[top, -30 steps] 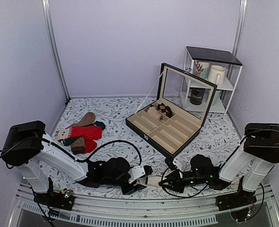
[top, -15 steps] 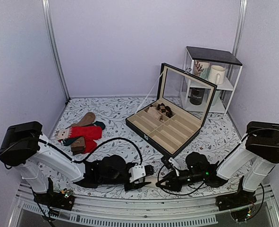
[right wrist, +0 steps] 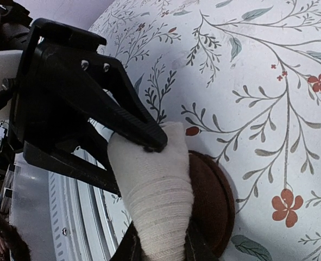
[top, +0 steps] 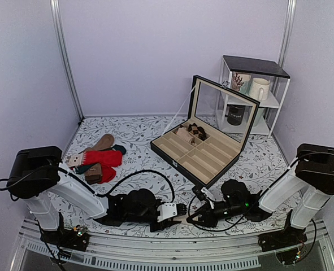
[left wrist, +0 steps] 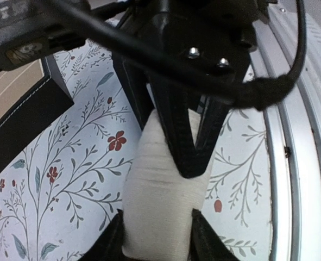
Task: Roll the socks
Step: Roll a pair of socks at the center of the board.
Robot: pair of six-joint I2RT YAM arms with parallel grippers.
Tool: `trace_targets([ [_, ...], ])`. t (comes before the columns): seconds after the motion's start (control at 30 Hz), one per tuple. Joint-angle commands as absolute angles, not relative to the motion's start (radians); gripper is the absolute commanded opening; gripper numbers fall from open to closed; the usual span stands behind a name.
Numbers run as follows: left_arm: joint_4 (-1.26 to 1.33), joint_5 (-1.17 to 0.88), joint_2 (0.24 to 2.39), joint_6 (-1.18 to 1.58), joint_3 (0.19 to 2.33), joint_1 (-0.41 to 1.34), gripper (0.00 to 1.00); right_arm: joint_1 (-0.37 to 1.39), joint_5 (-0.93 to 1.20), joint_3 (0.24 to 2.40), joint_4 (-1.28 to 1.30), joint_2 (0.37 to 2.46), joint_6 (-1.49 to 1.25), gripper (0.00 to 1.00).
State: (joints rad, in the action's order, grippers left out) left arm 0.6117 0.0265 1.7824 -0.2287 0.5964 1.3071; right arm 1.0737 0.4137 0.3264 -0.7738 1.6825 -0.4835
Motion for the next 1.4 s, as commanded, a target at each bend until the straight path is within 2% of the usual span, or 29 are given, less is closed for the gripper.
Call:
trace_targets([
  [0.0,0.61,-0.016,1.824,-0.212,0.601,1.298,0.32,1.075,0.422,0.29,-0.488,1.743,-0.499,0.14],
  [0.23,0.59,-0.024,1.861,-0.194,0.615,1.295,0.21,1.074,0.429,0.302,-0.477,1.759,-0.497,0.14],
  [0.37,0.53,-0.024,1.896,-0.165,0.65,1.29,0.0,1.071,0.445,0.313,-0.467,1.756,-0.491,0.14],
  [0.47,0.479,-0.038,1.916,-0.13,0.671,1.283,0.0,1.07,0.447,0.336,-0.425,1.738,-0.479,0.14],
  [0.63,0.389,-0.058,1.937,-0.053,0.684,1.273,0.0,1.069,0.396,0.373,-0.321,1.642,-0.443,0.32],
  [0.8,0.398,-0.06,1.943,-0.008,0.651,1.273,0.0,1.063,0.277,0.43,-0.118,1.437,-0.386,0.51],
  [0.9,0.406,-0.057,1.94,-0.003,0.639,1.273,0.0,1.06,0.218,0.452,-0.043,1.299,-0.346,0.7],
  [0.97,0.405,-0.055,1.939,-0.005,0.638,1.273,0.0,1.053,0.197,0.454,-0.013,1.222,-0.323,0.94],
  [1.0,0.405,-0.055,1.942,-0.007,0.638,1.272,0.0,1.05,0.189,0.454,0.001,1.191,-0.318,0.99],
  [1.17,0.403,-0.065,1.956,-0.014,0.645,1.275,0.0,1.001,0.32,0.45,0.026,1.124,-0.291,1.0],
  [1.37,0.389,-0.063,1.957,-0.02,0.653,1.274,0.0,0.928,0.484,0.516,0.039,1.249,-0.249,1.0],
])
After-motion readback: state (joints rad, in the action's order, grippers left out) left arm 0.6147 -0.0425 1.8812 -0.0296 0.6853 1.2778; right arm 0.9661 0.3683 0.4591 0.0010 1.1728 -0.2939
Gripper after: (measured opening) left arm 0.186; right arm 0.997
